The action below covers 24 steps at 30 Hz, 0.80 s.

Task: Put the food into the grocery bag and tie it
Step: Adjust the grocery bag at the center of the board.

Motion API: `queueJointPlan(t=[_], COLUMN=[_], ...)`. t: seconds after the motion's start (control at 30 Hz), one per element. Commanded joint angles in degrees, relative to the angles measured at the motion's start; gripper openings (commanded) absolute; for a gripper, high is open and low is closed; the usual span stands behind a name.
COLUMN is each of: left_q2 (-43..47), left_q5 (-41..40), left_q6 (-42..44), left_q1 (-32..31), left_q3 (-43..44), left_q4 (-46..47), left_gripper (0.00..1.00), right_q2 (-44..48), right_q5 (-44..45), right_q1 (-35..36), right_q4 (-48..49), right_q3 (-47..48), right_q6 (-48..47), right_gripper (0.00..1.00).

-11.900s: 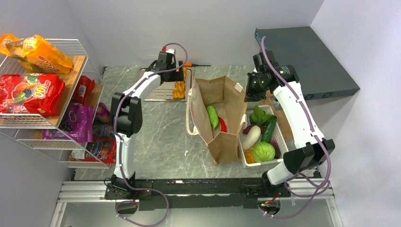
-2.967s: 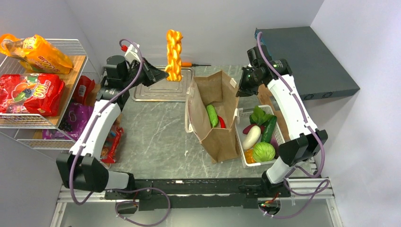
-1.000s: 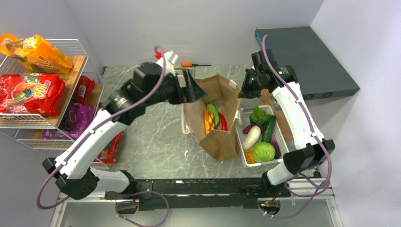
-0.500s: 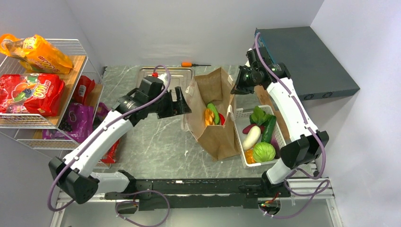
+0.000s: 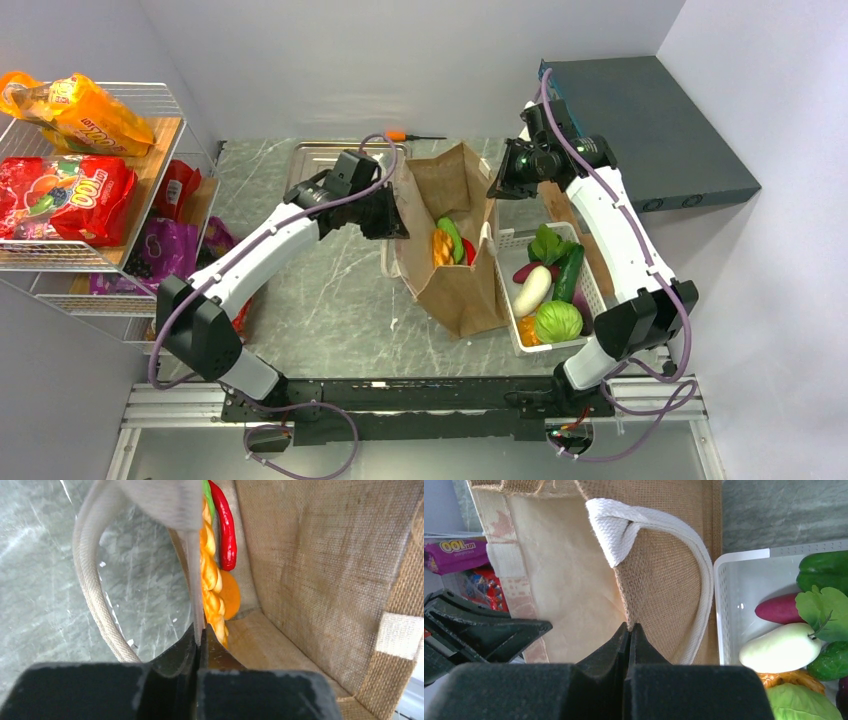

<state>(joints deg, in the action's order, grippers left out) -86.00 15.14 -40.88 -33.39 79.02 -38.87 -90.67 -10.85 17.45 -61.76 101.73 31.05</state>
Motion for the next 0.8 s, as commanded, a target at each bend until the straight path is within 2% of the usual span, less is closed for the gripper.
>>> queueJointPlan(t=[0.0, 0.27, 0.5, 0.57, 0.7, 0.73, 0.77], left_q2=[-0.3, -1.7, -5.1, -4.8, -4.0, -4.0, -4.0], left_q5=[-3.0, -12.9, -16.6, -15.3, -12.5, -12.1, -12.1], left_q6=[0.8, 7.4, 10.5, 10.4, 10.6, 11.3, 11.9], left_q1=[0.0, 1.3, 2.7, 3.3, 3.7, 3.7, 3.7], left_q3=[5.5, 13.6, 18.0, 16.9, 16.5, 17.1, 17.9], left_q4=[-0.8, -10.9, -16.9, -15.4, -13.3, -13.3, -13.6], left_gripper=[0.00, 0.00, 0.02, 0.15, 0.32, 0.39, 0.51], right_q2=[2.1, 3.3, 1.8, 0.9, -0.6, -0.9, -1.1], right_q5=[-1.2, -4.8, -5.8, -6.7, -7.5, -7.6, -7.5], right_q1=[-0.1, 0.0, 0.0, -0.1, 0.1, 0.1, 0.2], right_q4=[1.2, 3.5, 4.5, 4.5, 4.2, 4.1, 4.1], right_q3=[4.0, 0.7, 1.2, 2.0, 4.3, 4.9, 5.5], right_q6=[-0.7, 0.1, 0.6, 0.5, 0.7, 0.9, 1.0], right_gripper=[0.00, 0.00, 0.00, 0.00, 0.00, 0.00, 0.00])
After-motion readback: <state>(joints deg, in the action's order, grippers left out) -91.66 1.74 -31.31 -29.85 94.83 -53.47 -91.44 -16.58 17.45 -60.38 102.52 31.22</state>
